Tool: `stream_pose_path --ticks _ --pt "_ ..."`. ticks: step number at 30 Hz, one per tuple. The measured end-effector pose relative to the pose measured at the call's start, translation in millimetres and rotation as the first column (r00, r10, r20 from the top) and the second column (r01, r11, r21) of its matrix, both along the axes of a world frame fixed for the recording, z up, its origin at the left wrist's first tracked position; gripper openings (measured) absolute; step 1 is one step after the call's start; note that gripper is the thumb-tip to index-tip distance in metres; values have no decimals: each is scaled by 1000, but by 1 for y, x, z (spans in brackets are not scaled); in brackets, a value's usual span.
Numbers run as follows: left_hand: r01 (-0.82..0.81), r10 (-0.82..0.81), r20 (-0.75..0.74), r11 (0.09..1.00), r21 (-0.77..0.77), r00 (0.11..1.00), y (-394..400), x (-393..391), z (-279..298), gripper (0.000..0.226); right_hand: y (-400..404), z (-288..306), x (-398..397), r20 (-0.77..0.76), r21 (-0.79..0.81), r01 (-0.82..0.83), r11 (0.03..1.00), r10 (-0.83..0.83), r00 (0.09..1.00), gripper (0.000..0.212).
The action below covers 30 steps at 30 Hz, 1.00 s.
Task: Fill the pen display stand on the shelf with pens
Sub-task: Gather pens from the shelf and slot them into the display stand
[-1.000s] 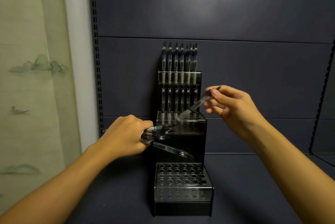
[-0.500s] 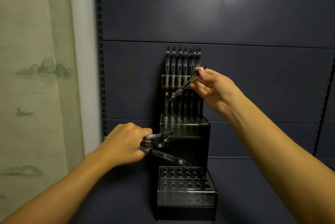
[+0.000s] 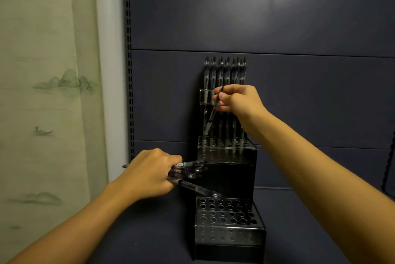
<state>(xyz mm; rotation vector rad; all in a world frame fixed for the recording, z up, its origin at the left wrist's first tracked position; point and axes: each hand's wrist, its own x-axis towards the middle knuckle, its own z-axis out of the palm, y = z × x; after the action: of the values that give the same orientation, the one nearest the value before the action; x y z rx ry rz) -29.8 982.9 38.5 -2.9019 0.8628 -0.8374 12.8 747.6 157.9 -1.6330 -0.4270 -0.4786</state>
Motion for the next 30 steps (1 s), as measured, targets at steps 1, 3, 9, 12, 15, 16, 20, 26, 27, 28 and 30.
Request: stream_pose_path --ticks 1,3,9,12,15,16,20,26,27,28,30 --pt "-5 5 -3 1000 -3 1000 1 0 0 8 1 0 1 6 -23 10 1000 -10 1000 25" --pt "-18 18 -13 1000 -3 1000 2 -1 -1 7 4 -2 4 12 -65 20 998 -19 1000 28" --pt "-56 57 -50 998 10 997 0 -1 -1 9 11 -4 13 -51 -199 35 979 -46 998 24" --pt "-51 51 -55 999 8 997 -2 -1 -1 10 15 -7 12 -55 -312 79 947 -101 993 17" --pt "-46 46 -60 999 3 997 -3 1 -1 14 18 -11 13 10 -378 148 914 -156 988 16" --pt "-50 49 -60 999 1 997 -3 2 -2 16 19 -12 12 34 -397 169 902 -170 985 15" --pt "-76 77 -66 997 9 995 -4 3 -2 24 22 -13 7 111 -495 228 838 -199 974 8" --pt "-100 99 -69 995 -17 993 -8 3 0 26 22 -14 4 201 -554 331 764 -263 943 6" --pt "-101 99 -68 995 -26 993 -9 3 1 25 23 -14 4 211 -567 344 749 -272 939 7" --pt "-103 101 -67 994 -33 993 -10 3 2 25 23 -15 3 211 -571 348 744 -277 937 9" --pt "-110 106 -76 993 -49 991 -13 2 4 24 21 -17 3 188 -561 336 756 -279 942 13"
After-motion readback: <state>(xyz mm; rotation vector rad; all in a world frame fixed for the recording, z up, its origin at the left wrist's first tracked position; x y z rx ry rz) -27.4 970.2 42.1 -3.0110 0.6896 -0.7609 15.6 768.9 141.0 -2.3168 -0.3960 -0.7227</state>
